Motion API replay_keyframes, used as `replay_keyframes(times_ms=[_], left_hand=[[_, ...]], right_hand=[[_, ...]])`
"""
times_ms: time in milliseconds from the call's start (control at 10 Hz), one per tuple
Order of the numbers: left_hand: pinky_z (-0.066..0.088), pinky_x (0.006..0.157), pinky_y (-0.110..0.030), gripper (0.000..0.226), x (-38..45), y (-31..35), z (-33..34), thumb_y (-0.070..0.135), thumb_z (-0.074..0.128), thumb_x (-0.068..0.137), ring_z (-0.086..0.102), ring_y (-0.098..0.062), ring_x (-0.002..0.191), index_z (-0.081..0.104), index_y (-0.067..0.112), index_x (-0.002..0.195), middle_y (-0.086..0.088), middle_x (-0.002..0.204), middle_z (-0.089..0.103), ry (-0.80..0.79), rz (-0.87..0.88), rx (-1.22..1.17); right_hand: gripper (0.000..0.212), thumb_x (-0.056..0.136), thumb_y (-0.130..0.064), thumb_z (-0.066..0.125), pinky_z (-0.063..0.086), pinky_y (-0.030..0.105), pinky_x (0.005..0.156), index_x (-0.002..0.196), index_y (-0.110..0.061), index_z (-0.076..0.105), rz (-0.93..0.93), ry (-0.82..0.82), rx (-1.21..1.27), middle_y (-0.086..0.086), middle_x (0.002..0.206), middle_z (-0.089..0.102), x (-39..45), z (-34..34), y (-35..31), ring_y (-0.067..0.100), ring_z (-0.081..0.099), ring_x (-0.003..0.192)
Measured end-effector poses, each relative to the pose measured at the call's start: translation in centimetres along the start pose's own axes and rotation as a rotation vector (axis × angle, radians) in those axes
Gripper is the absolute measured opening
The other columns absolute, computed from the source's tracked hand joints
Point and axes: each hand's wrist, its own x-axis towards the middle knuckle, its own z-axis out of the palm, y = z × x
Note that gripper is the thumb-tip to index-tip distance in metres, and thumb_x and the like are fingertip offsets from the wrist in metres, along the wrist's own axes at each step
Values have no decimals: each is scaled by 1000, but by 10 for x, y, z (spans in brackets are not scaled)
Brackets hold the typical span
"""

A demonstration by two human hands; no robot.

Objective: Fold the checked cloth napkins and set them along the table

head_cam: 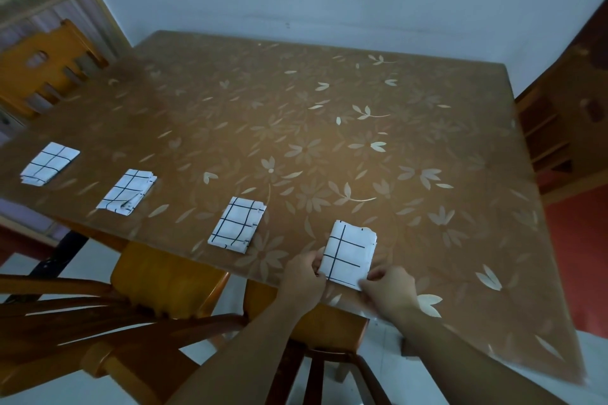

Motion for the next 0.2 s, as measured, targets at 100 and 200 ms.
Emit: replay_keyframes(times_ms=[100,200], left_hand=[[44,91,-21,36,-8,0,-10,23,58,93,54,-13,117,56,24,129,8,122,60,31,53,115],[39,102,-29,46,-16,5,-36,36,56,91,46,-15,124,50,27,135,8,130,53,125,124,348]], right_hand=[[11,86,-24,62,50,23,58,83,-16,69,-12,12,-22,-2,81,69,-7,-9,-5,10,62,69],[14,88,-32,57,43,27,59,96,-21,59,-107,127,-107,-3,90,63,-23,-22,-18,12,56,74]])
